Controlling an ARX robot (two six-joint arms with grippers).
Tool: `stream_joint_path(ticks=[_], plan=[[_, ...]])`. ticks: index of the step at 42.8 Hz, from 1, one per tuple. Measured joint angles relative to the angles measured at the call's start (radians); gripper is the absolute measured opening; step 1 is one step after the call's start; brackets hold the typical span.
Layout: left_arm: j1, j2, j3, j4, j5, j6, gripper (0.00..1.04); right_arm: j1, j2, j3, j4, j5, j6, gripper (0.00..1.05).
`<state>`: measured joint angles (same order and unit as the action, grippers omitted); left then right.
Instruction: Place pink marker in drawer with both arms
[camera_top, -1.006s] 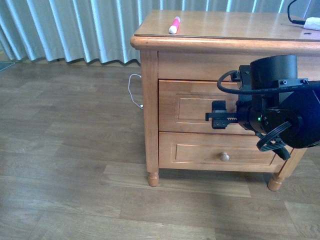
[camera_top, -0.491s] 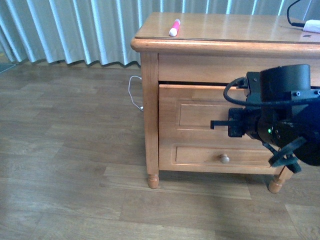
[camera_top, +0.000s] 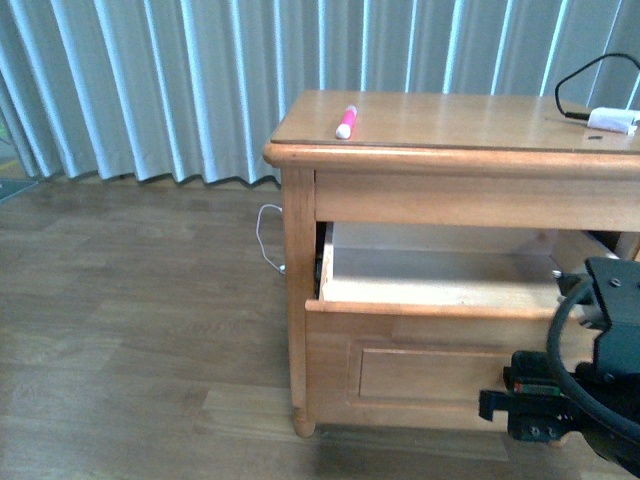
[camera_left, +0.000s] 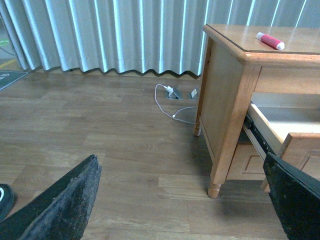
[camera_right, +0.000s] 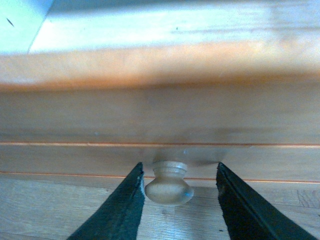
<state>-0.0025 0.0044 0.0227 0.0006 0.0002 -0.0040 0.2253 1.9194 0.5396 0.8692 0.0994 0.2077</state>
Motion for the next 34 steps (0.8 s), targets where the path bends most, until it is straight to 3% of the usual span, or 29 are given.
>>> stream_joint_path(ticks=[8, 13, 19, 26, 30, 34], plan=[[0.000, 0.000, 0.000, 0.000, 0.000, 0.000, 0.99, -0.002, -0.194, -0.128, -0.070, -0.008, 0.009, 0.80], [0.000, 0.000, 0.000, 0.000, 0.000, 0.000, 0.99, -0.016, -0.385, -0.186, -0.196, -0.023, 0.008, 0.97], [0.000, 0.000, 0.000, 0.000, 0.000, 0.000, 0.99, -0.071, -0.731, -0.211, -0.479, -0.068, 0.000, 0.96], [0.000, 0.000, 0.000, 0.000, 0.000, 0.000, 0.99, -0.219, -1.112, -0.181, -0.827, -0.196, -0.011, 0.96], [0.000, 0.000, 0.000, 0.000, 0.000, 0.000, 0.99, -0.270, -1.204, -0.157, -0.918, -0.244, -0.023, 0.96], [0.000, 0.000, 0.000, 0.000, 0.000, 0.000, 0.99, -0.264, -1.249, -0.143, -0.972, -0.257, -0.039, 0.96]])
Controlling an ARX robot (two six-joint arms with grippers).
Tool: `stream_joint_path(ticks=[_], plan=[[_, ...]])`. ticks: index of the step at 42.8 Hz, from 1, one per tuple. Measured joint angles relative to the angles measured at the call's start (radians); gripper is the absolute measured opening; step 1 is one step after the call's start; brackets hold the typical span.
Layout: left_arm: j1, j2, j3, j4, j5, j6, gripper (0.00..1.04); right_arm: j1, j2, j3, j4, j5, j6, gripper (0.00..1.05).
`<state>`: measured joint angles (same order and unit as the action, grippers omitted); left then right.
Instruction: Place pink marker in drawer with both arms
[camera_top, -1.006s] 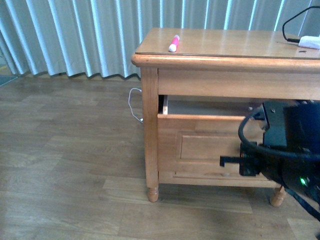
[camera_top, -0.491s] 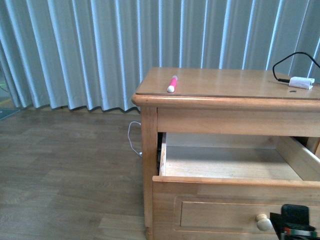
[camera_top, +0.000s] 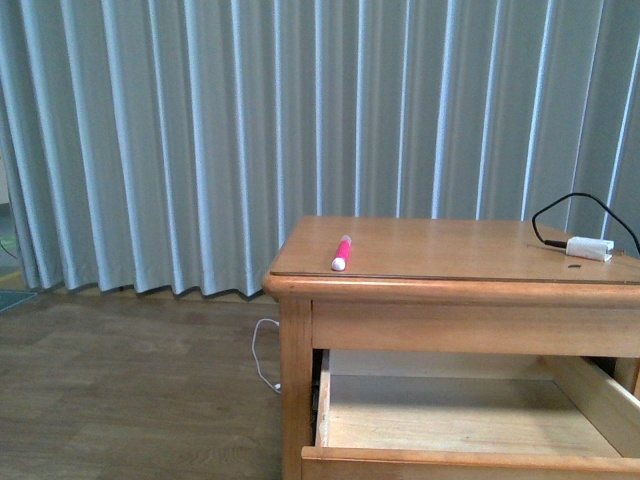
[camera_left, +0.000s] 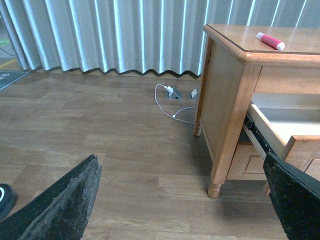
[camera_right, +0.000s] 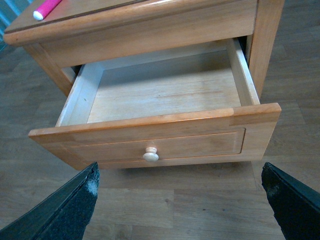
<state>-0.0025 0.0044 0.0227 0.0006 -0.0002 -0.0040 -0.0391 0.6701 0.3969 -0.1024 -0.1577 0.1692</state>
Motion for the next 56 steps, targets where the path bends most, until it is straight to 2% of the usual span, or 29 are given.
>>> stream_joint_path(ticks=[4, 16, 19, 22, 27, 35, 42, 56], plan=[[0.000, 0.000, 0.000, 0.000, 0.000, 0.000, 0.99, 0.030, -0.015, 0.000, -0.007, 0.006, -0.010, 0.96], [-0.003, 0.002, 0.001, -0.001, -0.016, -0.003, 0.99, 0.032, -0.018, 0.000, -0.008, 0.009, -0.013, 0.96], [-0.083, 0.038, 0.002, -0.015, -0.255, -0.045, 0.98, 0.032, -0.018, 0.000, -0.008, 0.009, -0.015, 0.96], [-0.148, 0.087, 0.003, -0.014, -0.430, -0.076, 0.98, 0.032, -0.018, 0.000, -0.008, 0.010, -0.015, 0.96], [-0.224, 0.205, 0.037, 0.042, -0.560, -0.089, 0.98, 0.032, -0.018, 0.000, -0.008, 0.010, -0.015, 0.96], [-0.290, 0.489, 0.185, 0.223, -0.530, -0.082, 0.98, 0.032, -0.018, 0.000, -0.008, 0.009, -0.015, 0.96], [-0.301, 0.813, 0.348, 0.399, -0.441, -0.034, 0.98, 0.032, -0.018, 0.000, -0.008, 0.009, -0.015, 0.96], [-0.319, 1.260, 0.637, 0.531, -0.338, 0.000, 0.98, 0.032, -0.018, 0.000, -0.008, 0.009, -0.015, 0.96]])
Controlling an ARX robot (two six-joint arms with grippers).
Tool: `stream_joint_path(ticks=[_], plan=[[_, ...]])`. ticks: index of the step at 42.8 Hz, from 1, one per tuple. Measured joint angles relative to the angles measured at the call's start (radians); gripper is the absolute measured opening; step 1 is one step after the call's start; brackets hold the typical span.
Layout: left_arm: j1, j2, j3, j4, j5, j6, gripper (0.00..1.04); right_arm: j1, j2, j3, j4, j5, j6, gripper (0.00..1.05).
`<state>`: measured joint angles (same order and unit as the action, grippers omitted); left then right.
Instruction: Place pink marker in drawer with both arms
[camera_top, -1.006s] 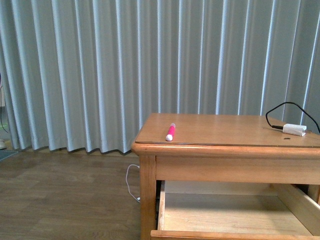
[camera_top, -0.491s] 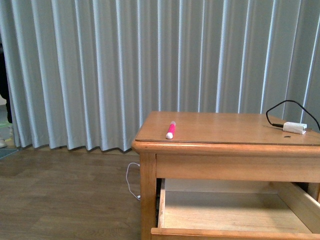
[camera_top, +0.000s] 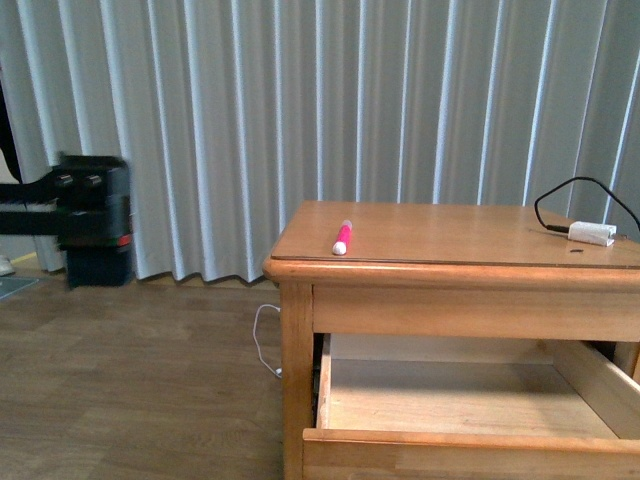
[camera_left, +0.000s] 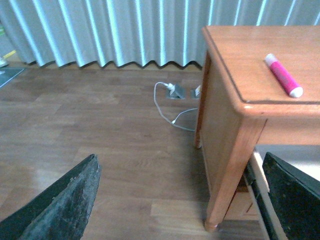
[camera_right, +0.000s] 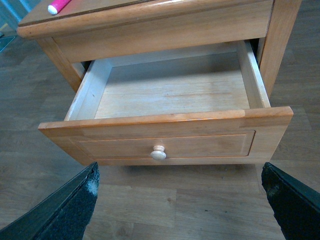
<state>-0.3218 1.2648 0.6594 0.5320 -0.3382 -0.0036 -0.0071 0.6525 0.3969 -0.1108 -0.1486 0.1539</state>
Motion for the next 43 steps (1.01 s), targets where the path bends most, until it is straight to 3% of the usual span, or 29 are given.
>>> stream_joint_path(ticks=[18, 43], plan=[[-0.076, 0.549, 0.667, -0.179, 0.061, 0.049, 0.98, 0.000, 0.000, 0.000, 0.000, 0.000, 0.000, 0.96], [-0.105, 0.892, 1.126, -0.406, 0.034, 0.039, 0.98, 0.000, 0.000, 0.000, 0.000, 0.000, 0.000, 0.96]])
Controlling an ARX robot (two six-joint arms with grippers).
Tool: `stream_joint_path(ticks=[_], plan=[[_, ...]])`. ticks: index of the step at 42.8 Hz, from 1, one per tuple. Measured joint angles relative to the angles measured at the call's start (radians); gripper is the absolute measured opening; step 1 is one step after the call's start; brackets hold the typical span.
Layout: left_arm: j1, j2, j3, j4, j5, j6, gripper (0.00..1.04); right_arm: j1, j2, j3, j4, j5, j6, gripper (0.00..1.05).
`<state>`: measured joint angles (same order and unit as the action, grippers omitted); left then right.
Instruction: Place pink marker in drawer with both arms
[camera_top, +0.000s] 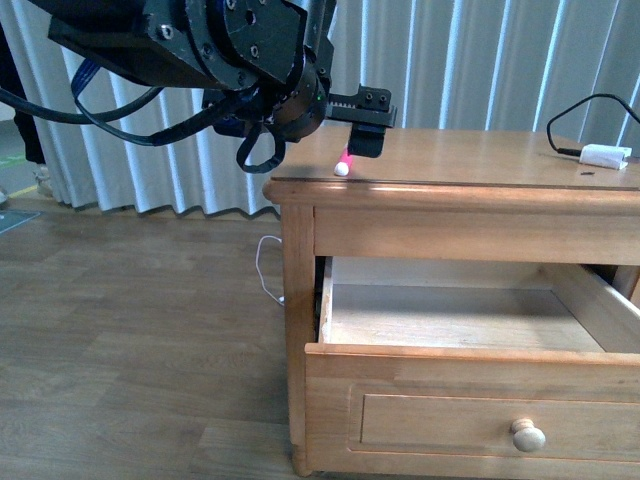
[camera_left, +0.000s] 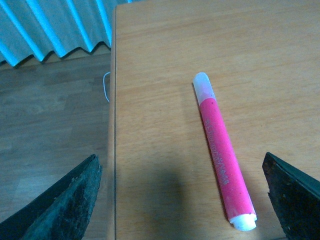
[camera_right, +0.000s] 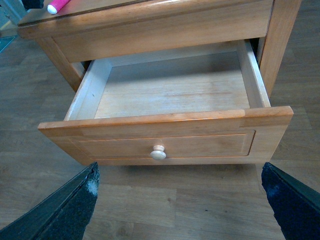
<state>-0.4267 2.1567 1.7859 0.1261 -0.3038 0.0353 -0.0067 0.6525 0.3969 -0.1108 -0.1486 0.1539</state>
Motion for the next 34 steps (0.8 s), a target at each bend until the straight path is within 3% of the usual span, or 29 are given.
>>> stream_joint_path(ticks=[34], plan=[[-0.015, 0.117, 0.150, -0.124, 0.021, -0.026, 0.98, 0.000, 0.000, 0.000, 0.000, 0.000, 0.000, 0.96]])
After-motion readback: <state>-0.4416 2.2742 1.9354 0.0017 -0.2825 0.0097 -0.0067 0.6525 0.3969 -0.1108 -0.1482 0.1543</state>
